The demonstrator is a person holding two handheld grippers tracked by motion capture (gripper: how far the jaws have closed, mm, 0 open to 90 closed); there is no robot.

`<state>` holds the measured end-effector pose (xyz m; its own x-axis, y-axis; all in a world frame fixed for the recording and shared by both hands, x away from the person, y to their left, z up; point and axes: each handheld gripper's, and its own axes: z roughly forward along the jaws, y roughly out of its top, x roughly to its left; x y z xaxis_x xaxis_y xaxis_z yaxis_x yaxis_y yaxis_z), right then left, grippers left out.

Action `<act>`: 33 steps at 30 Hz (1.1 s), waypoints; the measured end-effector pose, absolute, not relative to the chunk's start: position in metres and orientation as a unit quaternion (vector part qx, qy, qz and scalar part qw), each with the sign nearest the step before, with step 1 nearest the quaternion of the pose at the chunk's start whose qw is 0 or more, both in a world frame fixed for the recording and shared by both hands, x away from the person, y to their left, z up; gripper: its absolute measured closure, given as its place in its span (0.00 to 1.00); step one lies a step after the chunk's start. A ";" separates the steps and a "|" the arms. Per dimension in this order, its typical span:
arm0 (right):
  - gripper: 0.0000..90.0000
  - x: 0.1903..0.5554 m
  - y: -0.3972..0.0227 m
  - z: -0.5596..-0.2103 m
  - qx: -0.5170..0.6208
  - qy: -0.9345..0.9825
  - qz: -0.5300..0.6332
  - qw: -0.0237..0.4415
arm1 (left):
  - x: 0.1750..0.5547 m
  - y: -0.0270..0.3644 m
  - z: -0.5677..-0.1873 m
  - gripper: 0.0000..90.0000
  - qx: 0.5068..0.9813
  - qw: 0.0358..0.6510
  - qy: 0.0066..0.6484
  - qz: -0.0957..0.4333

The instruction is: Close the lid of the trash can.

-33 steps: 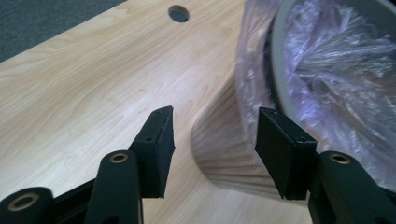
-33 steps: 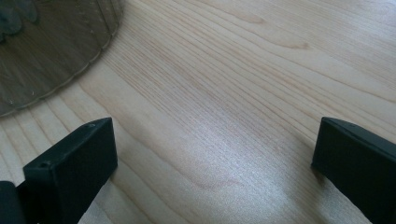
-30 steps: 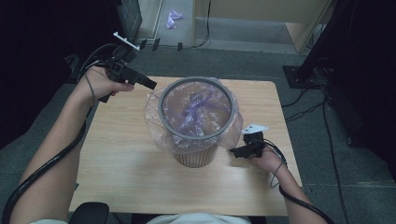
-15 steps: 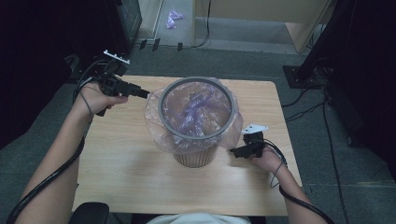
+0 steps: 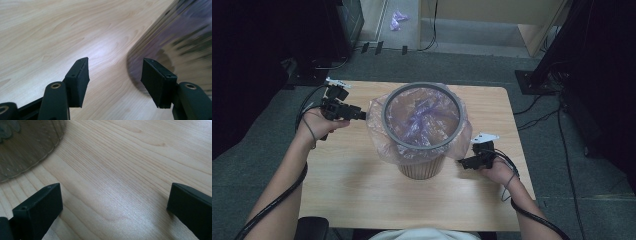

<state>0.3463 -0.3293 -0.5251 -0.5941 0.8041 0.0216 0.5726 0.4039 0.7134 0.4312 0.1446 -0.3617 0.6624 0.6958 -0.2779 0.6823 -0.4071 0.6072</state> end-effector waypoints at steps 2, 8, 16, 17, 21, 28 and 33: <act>0.00 0.346 -0.329 -0.525 0.419 0.821 0.350 0.165 | 0.430 0.145 -0.370 0.43 0.837 0.360 0.412 0.006; 0.00 0.346 -0.329 -0.525 0.419 0.821 0.350 0.166 | 0.425 0.144 -0.396 0.42 0.832 0.360 0.422 -0.001; 0.00 0.346 -0.329 -0.525 0.420 0.821 0.350 0.165 | 0.419 0.144 -0.429 0.42 0.819 0.370 0.439 -0.012; 0.00 0.346 -0.329 -0.525 0.419 0.821 0.350 0.166 | 0.418 0.145 -0.433 0.42 0.817 0.371 0.442 -0.012; 0.00 0.346 -0.329 -0.525 0.419 0.821 0.350 0.166 | 0.415 0.148 -0.446 0.41 0.809 0.376 0.451 -0.012; 0.00 0.346 -0.329 -0.525 0.419 0.821 0.350 0.165 | 0.407 0.155 -0.468 0.41 0.799 0.377 0.469 -0.001; 0.00 0.346 -0.329 -0.525 0.419 0.821 0.350 0.165 | 0.404 0.159 -0.477 0.40 0.800 0.361 0.479 -0.006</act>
